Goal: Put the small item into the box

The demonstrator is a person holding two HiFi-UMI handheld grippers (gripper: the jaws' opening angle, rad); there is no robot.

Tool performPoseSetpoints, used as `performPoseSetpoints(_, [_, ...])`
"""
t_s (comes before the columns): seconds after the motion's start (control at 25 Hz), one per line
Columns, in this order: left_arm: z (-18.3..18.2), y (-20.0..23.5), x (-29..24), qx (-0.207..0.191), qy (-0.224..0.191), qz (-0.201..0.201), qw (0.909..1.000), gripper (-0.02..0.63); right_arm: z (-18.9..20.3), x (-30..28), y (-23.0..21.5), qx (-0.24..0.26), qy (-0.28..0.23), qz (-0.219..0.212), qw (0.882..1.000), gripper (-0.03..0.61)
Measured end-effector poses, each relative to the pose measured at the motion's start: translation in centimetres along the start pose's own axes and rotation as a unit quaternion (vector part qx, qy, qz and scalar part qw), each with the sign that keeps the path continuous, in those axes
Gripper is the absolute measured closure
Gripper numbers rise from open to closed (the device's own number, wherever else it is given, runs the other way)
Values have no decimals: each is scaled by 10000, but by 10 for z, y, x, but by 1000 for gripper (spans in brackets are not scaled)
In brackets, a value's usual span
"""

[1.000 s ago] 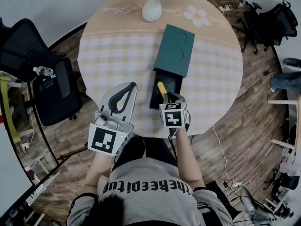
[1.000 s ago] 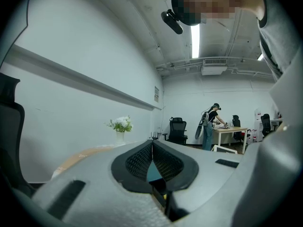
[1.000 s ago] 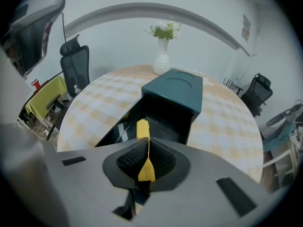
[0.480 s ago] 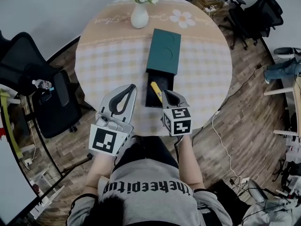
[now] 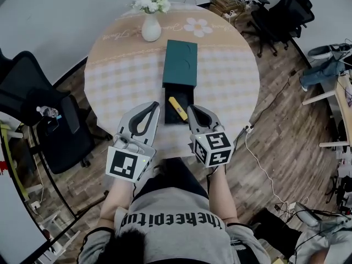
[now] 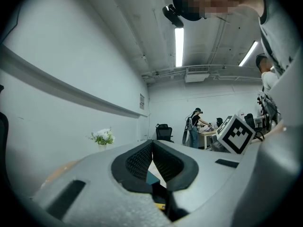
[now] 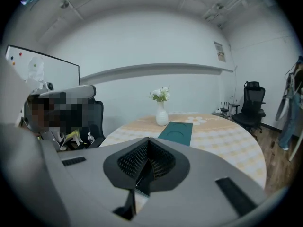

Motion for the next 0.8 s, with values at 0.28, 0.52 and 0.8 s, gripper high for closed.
performPoseSetpoints(0.28, [-9, -15, 8, -228, -211, 236, 9992, 597, -28, 28, 10, 60, -513, 28, 9987, 574])
performPoseSetpoints(0.52, [-14, -28, 17, -243, -183, 313, 9990, 597, -44, 51, 17, 23, -847, 68, 9964, 573])
performPoseSetpoints(0.8, [-26, -43, 32, -297, -280, 423, 9983, 597, -52, 78, 26, -84, -1198, 171, 9926, 572])
Point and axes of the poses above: the fingertips, and each gripper's own axes: x backward along the fingers, y to its left, z out of its underside, the point moved 1 cm from there along x, backward along the fingers, and after that the axes turned 13 degrees about -y, right-handed, at the moved point
